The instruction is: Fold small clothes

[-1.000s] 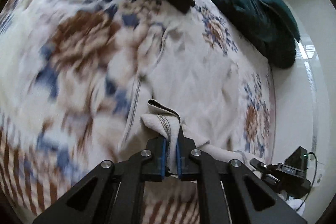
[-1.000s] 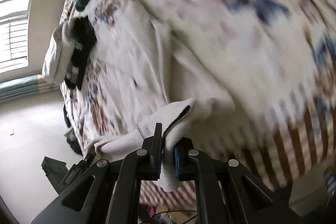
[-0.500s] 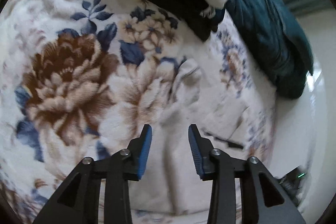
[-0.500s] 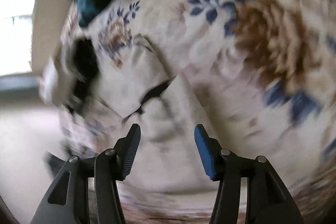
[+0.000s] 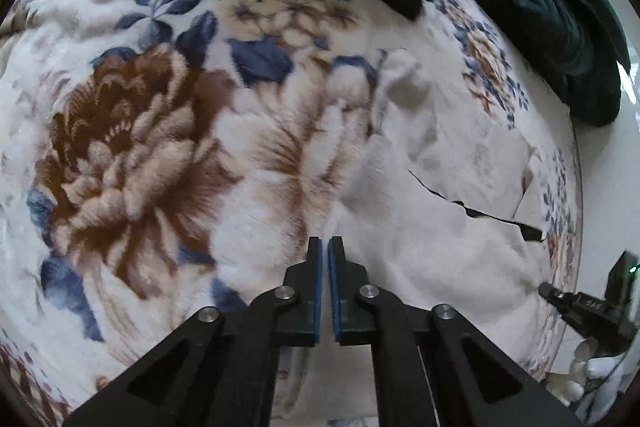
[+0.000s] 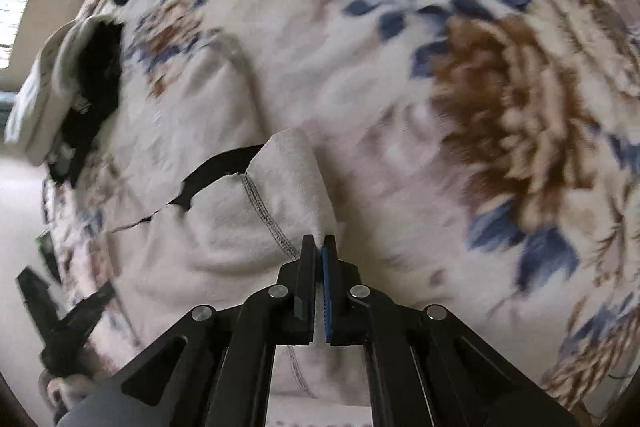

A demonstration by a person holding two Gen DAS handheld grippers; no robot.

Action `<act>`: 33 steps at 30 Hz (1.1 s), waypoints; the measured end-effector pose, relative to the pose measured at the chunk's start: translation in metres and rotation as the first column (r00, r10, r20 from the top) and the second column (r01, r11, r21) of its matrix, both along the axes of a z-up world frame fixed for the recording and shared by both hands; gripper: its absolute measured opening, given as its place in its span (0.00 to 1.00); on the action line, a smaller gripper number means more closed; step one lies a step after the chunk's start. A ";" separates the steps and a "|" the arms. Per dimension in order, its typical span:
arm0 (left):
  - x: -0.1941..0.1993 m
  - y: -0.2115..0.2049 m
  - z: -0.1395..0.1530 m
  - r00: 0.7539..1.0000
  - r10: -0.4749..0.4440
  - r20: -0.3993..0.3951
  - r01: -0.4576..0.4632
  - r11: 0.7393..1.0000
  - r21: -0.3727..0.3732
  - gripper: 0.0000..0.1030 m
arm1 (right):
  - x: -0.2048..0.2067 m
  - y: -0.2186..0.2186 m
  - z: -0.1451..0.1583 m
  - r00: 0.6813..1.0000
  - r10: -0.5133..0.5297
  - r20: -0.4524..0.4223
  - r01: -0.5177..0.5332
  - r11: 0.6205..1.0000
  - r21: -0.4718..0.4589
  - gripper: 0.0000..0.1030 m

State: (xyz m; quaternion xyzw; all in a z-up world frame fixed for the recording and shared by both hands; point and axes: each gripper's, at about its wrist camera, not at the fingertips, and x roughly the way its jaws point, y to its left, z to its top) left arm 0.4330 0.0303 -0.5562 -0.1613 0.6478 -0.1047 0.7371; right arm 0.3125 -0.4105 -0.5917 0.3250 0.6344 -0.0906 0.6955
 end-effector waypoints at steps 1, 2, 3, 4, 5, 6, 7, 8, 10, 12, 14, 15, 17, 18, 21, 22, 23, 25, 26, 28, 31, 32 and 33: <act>0.001 0.004 0.000 1.000 0.006 -0.019 -0.007 0.999 -0.042 0.04 | 0.000 -0.001 -0.003 1.000 0.002 -0.008 -0.001 0.999 0.038 0.03; 0.000 0.007 0.001 0.999 0.009 -0.034 -0.012 0.997 -0.079 0.05 | -0.002 -0.002 -0.004 1.000 0.002 -0.013 -0.001 0.995 0.101 0.05; -0.004 0.010 0.005 0.999 0.006 -0.041 -0.010 0.994 -0.110 0.09 | -0.003 -0.002 -0.001 1.000 0.010 -0.013 -0.009 0.992 0.125 0.09; -0.013 0.012 0.009 0.999 -0.006 -0.039 0.001 0.991 -0.136 0.13 | -0.006 0.000 0.004 1.000 0.024 -0.012 -0.022 0.991 0.132 0.15; -0.023 0.013 0.012 0.999 -0.020 -0.039 0.015 0.991 -0.137 0.23 | -0.013 0.000 0.012 0.999 0.042 -0.001 -0.042 0.990 0.133 0.36; -0.030 0.012 0.012 0.999 -0.030 -0.040 0.024 0.990 -0.138 0.31 | -0.019 0.000 0.017 0.999 0.049 0.011 -0.050 0.989 0.141 0.47; -0.041 0.011 0.009 0.998 -0.045 -0.048 0.037 0.989 -0.140 0.34 | -0.029 0.001 0.021 0.998 0.061 0.008 -0.062 0.987 0.148 0.47; -0.051 0.008 0.003 0.996 -0.059 -0.067 0.050 0.991 -0.124 0.35 | -0.032 0.004 0.022 0.997 0.071 -0.004 -0.069 0.986 0.149 0.48; -0.065 0.003 -0.011 0.991 -0.084 -0.104 0.072 0.991 -0.109 0.35 | -0.049 0.007 0.018 0.995 0.099 -0.035 -0.091 0.981 0.174 0.48; -0.078 -0.003 -0.020 0.991 -0.085 -0.107 0.076 0.994 -0.084 0.32 | -0.062 0.010 0.011 0.991 0.121 -0.057 -0.108 0.976 0.192 0.48; -0.084 -0.009 -0.019 0.995 -0.080 -0.061 0.076 0.996 -0.051 0.23 | -0.068 0.016 0.003 0.990 0.130 -0.060 -0.114 0.969 0.221 0.48; -0.086 -0.013 -0.019 0.996 -0.081 -0.045 0.079 0.996 -0.037 0.05 | -0.071 0.018 -0.001 0.992 0.119 -0.051 -0.104 0.965 0.242 0.42; -0.089 -0.017 -0.014 0.997 -0.077 -0.021 0.077 0.997 -0.011 0.04 | -0.072 0.022 -0.005 0.994 0.099 -0.055 -0.085 0.975 0.206 0.05; -0.091 -0.017 -0.011 0.997 -0.078 -0.009 0.078 0.997 0.001 0.04 | -0.072 0.020 -0.006 0.995 0.079 -0.058 -0.066 0.979 0.195 0.04; -0.095 -0.015 0.003 0.995 -0.102 0.019 0.101 0.994 0.041 0.04 | -0.074 0.013 0.001 0.998 0.030 -0.052 -0.022 0.990 0.138 0.03; -0.097 -0.013 0.005 0.993 -0.112 0.020 0.111 0.993 0.045 0.04 | -0.074 0.011 0.004 0.998 0.027 -0.049 -0.021 0.993 0.117 0.03; -0.096 -0.011 0.007 0.993 -0.120 0.023 0.119 0.992 0.048 0.04 | -0.074 0.009 0.008 0.998 0.028 -0.049 -0.023 0.995 0.096 0.02; -0.097 -0.012 0.008 0.988 -0.157 0.009 0.156 0.986 0.067 0.04 | -0.074 0.005 0.011 0.998 0.030 -0.061 -0.026 0.998 0.063 0.02; -0.097 -0.012 0.006 0.986 -0.165 0.001 0.165 0.984 0.071 0.04 | -0.074 0.002 0.011 0.997 0.033 -0.068 -0.029 0.998 0.060 0.02; -0.097 -0.010 -0.005 0.982 -0.187 -0.033 0.190 0.978 0.082 0.04 | -0.073 -0.003 0.009 0.996 0.033 -0.080 -0.029 0.999 0.046 0.02; -0.097 -0.011 -0.018 0.976 -0.200 -0.081 0.206 0.977 0.064 0.05 | -0.069 -0.001 -0.004 0.991 0.044 -0.126 -0.035 0.996 0.080 0.02; -0.094 -0.010 -0.018 0.977 -0.187 -0.098 0.191 0.981 0.030 0.08 | -0.067 0.002 -0.009 0.988 0.070 -0.141 -0.052 0.991 0.124 0.02; -0.092 -0.007 -0.013 0.981 -0.165 -0.100 0.165 0.986 -0.002 0.09 | -0.065 0.003 -0.009 0.983 0.095 -0.155 -0.074 0.988 0.134 0.04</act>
